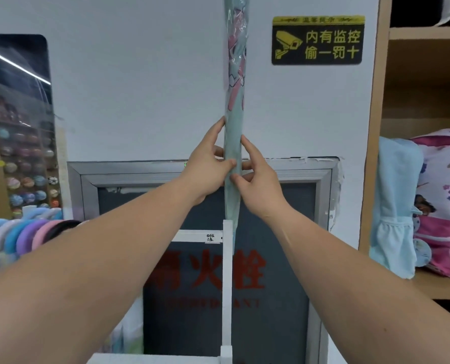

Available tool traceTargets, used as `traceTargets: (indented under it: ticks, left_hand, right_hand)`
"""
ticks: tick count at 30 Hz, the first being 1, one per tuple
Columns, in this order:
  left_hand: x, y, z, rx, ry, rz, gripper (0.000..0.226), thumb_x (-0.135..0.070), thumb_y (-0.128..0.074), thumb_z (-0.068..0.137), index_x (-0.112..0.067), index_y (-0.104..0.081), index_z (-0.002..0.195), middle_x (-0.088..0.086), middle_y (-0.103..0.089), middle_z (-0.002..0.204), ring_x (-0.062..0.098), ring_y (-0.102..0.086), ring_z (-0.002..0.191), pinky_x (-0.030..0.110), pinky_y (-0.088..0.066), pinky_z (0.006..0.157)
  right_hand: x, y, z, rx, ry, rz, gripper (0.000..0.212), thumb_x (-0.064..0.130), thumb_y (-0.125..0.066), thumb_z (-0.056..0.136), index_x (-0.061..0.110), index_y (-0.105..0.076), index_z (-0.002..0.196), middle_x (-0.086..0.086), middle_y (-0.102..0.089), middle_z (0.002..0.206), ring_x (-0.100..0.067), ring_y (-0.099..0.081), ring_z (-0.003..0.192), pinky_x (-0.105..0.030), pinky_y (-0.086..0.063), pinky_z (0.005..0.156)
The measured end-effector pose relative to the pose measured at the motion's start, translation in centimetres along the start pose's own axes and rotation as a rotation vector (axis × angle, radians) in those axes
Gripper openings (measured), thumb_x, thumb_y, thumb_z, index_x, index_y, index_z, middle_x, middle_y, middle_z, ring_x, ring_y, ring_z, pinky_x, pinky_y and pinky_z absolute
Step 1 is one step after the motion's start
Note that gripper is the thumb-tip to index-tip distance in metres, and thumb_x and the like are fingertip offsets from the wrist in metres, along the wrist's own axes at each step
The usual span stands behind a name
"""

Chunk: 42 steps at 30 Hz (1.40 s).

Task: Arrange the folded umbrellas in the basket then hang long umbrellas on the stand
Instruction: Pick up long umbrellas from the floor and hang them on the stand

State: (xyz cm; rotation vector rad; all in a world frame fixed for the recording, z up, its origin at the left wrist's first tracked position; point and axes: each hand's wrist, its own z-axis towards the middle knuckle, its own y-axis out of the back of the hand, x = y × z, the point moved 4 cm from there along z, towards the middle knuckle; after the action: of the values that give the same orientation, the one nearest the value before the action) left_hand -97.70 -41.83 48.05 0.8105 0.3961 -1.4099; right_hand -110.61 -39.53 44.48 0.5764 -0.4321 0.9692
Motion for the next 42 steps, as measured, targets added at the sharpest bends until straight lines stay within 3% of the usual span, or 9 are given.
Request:
traceTargets:
  ticks: [6,10,17,21,23,29,33,38,42]
  left_hand:
    - [2.7,2.1,-1.9,0.017,0.041,0.015,0.091,0.000,-0.062,0.092,-0.061,-0.023,0.147,0.002,-0.071,0.103,0.013,-0.074,0.089,0.043,-0.062,0.081]
    - [4.1,4.1,-2.6,0.037,0.097,-0.012,0.089,-0.003,-0.064,0.093,-0.062,-0.024,0.146,0.009,-0.071,0.101,0.023,-0.073,0.091,0.047,-0.063,0.072]
    - [7.3,7.6,-3.1,0.051,0.076,-0.050,0.069,-0.018,-0.068,0.093,-0.050,-0.036,0.146,-0.002,-0.076,0.104,0.013,-0.072,0.099,0.043,-0.058,0.093]
    - [7.5,9.5,-2.6,-0.001,0.016,-0.156,0.066,-0.017,-0.066,0.095,-0.042,-0.037,0.150,-0.003,-0.069,0.117,0.010,-0.070,0.101,0.031,-0.059,0.089]
    - [7.5,10.3,-2.5,-0.011,-0.012,-0.219,0.069,-0.016,-0.065,0.096,-0.044,-0.034,0.151,-0.003,-0.070,0.115,0.010,-0.070,0.101,0.032,-0.059,0.089]
    - [8.2,12.0,-2.2,0.006,-0.020,-0.309,0.074,-0.010,-0.063,0.097,-0.049,-0.030,0.150,0.000,-0.075,0.104,0.017,-0.072,0.101,0.046,-0.058,0.092]
    - [9.8,12.2,-2.7,0.089,0.039,-0.295,0.074,-0.006,-0.060,0.097,-0.048,-0.029,0.150,0.003,-0.077,0.103,0.022,-0.073,0.101,0.050,-0.057,0.092]
    - [11.8,12.1,-3.4,0.213,0.158,-0.293,0.078,-0.008,-0.062,0.097,-0.047,-0.022,0.152,0.003,-0.078,0.100,0.024,-0.074,0.091,0.034,-0.056,0.061]
    - [12.5,12.0,-3.6,0.278,0.174,-0.245,0.080,-0.002,-0.064,0.093,-0.046,-0.027,0.150,0.012,-0.076,0.093,0.025,-0.073,0.087,0.036,-0.058,0.068]
  right_hand:
    - [-0.6,-3.5,-0.6,0.139,-0.026,0.065,0.078,0.024,-0.060,0.098,0.055,-0.013,0.153,0.011,-0.069,0.101,-0.009,-0.071,0.078,-0.038,-0.062,0.080]
    - [-0.2,-5.5,-0.6,0.199,0.010,-0.036,0.081,0.028,-0.060,0.098,0.053,-0.006,0.154,0.012,-0.069,0.110,-0.010,-0.069,0.085,-0.033,-0.059,0.083]
    - [0.8,-9.4,-0.9,0.296,0.006,-0.235,0.096,0.023,-0.063,0.095,0.042,0.007,0.157,0.016,-0.056,0.074,-0.006,-0.059,0.065,-0.023,-0.045,0.061]
    - [1.1,-11.8,-0.8,0.321,-0.014,-0.259,0.100,0.021,-0.066,0.092,0.043,0.008,0.156,0.004,-0.071,0.105,-0.013,-0.069,0.087,-0.033,-0.058,0.075]
    - [1.1,-12.5,-0.9,0.314,-0.029,-0.248,0.099,0.021,-0.066,0.092,0.046,0.005,0.155,-0.002,-0.069,0.122,-0.018,-0.069,0.102,-0.038,-0.058,0.087]
    - [0.2,-14.1,-2.4,0.371,-0.080,-0.367,0.097,0.022,-0.065,0.093,0.043,0.005,0.156,0.005,-0.063,0.102,-0.014,-0.062,0.081,-0.030,-0.050,0.078]
    - [0.1,-14.5,-2.1,0.362,-0.095,-0.326,0.066,0.031,-0.060,0.097,0.037,-0.026,0.153,0.000,-0.070,0.104,-0.015,-0.066,0.089,-0.036,-0.053,0.088]
    - [0.7,-14.1,0.0,0.155,-0.161,-0.052,0.057,0.040,-0.056,0.100,0.032,-0.035,0.152,0.004,-0.068,0.116,-0.008,-0.064,0.101,-0.036,-0.053,0.095]
    - [1.3,-15.1,1.2,0.156,-0.121,-0.025,0.051,0.030,-0.057,0.100,0.032,-0.040,0.147,0.004,-0.066,0.106,-0.007,-0.059,0.078,-0.031,-0.048,0.076]
